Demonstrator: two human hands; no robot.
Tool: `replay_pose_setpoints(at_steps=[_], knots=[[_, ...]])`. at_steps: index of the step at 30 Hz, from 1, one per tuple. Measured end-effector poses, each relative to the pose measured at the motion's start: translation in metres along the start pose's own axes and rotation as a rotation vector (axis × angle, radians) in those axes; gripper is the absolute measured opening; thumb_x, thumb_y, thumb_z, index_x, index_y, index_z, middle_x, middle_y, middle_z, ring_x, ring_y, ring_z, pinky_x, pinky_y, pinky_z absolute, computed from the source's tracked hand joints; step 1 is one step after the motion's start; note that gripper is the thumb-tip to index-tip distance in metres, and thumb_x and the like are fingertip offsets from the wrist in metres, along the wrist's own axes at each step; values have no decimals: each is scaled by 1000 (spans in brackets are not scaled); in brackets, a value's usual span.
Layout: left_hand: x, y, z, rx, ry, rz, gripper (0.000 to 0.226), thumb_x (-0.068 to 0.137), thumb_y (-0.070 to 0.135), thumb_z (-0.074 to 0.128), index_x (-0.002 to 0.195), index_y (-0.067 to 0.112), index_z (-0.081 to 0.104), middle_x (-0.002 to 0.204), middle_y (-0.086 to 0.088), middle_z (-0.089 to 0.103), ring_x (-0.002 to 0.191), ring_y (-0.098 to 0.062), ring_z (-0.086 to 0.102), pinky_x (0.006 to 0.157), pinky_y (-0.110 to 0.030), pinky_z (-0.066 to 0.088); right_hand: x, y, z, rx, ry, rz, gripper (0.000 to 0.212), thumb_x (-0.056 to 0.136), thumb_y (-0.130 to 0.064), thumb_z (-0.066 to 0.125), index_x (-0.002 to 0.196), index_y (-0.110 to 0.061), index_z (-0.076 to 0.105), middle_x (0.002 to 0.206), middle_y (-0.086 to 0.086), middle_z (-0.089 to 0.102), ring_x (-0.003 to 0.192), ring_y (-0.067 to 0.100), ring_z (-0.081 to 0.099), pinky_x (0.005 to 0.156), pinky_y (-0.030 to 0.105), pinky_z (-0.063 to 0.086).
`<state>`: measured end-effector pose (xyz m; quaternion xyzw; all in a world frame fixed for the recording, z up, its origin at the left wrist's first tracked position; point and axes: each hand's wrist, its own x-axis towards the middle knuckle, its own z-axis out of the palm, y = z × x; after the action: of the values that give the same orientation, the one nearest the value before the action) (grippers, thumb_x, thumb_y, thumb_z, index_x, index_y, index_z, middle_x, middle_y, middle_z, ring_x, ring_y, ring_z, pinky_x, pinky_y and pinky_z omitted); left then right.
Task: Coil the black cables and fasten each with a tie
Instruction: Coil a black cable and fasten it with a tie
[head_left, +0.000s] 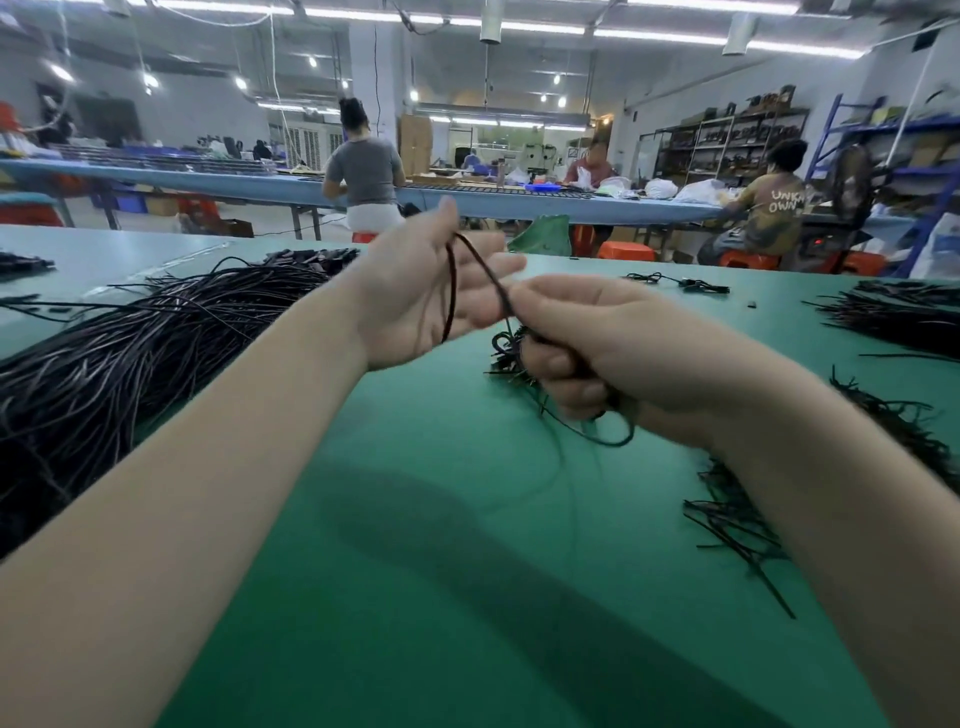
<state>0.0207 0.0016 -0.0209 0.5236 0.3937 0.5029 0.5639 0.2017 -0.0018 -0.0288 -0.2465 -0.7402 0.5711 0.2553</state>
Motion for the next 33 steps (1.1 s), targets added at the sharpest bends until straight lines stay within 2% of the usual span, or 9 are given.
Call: replay_pose_setpoints(at_steps=[5,11,15,19,22,24,27,30,33], knots=[[-14,31,-13,-221,-241,240,60,103,44,13,130,10,55,122,-5,67,116,-19,61,90,-33,53,14,49,28,34,-248,165,32,99,-41,42,88,-24,67,59,-6,25,48,9,17,46,20,15],[-18,31,-21,148,-862,-149,59,102,45,31,115,-2,65,100,-15,72,91,-26,69,78,-30,54,15,45,-11,-345,285,129,41,84,-57,58,72,-19,61,52,-9,41,42,7,30,42,21,26],[-7,13,-5,433,-614,-321,70,92,64,34,124,9,63,118,-12,68,109,-25,66,77,-26,55,5,4,-20,-319,471,-121,40,93,-48,55,64,-23,65,45,-14,43,40,3,35,44,19,29],[-3,5,5,141,-196,5,65,102,52,16,116,9,63,78,3,72,77,-11,69,73,-27,57,-1,-12,6,-288,279,-227,33,103,-28,40,80,-18,61,44,-16,45,37,-1,38,43,16,31],[-5,15,7,-98,-43,219,62,104,47,13,128,8,54,109,-4,72,102,-16,68,93,-32,51,7,9,20,-37,54,-94,31,104,-32,36,84,-19,57,51,-10,36,41,6,27,42,17,23],[-8,23,4,-223,-62,304,60,104,45,13,127,9,56,115,-5,70,109,-18,65,87,-30,52,13,33,24,38,-75,45,30,103,-34,37,87,-20,58,56,-7,31,44,8,23,44,19,21],[-18,30,0,-242,-227,304,58,103,44,18,98,17,70,87,2,73,83,-13,69,70,-25,51,19,63,18,-107,-68,180,32,100,-42,42,81,-20,56,57,-8,30,47,9,21,45,21,19],[-24,28,-4,-34,-417,143,53,97,43,31,66,21,67,54,9,57,46,-7,52,50,-21,41,20,63,-2,-380,280,175,43,92,-54,50,74,-16,58,56,-8,38,42,7,28,43,20,24],[-19,13,-3,374,-489,-147,52,92,49,37,83,15,77,68,-3,71,46,-11,59,46,-18,42,16,43,-23,-477,583,-2,44,91,-53,52,74,-12,59,52,-9,39,40,5,31,47,23,30]])
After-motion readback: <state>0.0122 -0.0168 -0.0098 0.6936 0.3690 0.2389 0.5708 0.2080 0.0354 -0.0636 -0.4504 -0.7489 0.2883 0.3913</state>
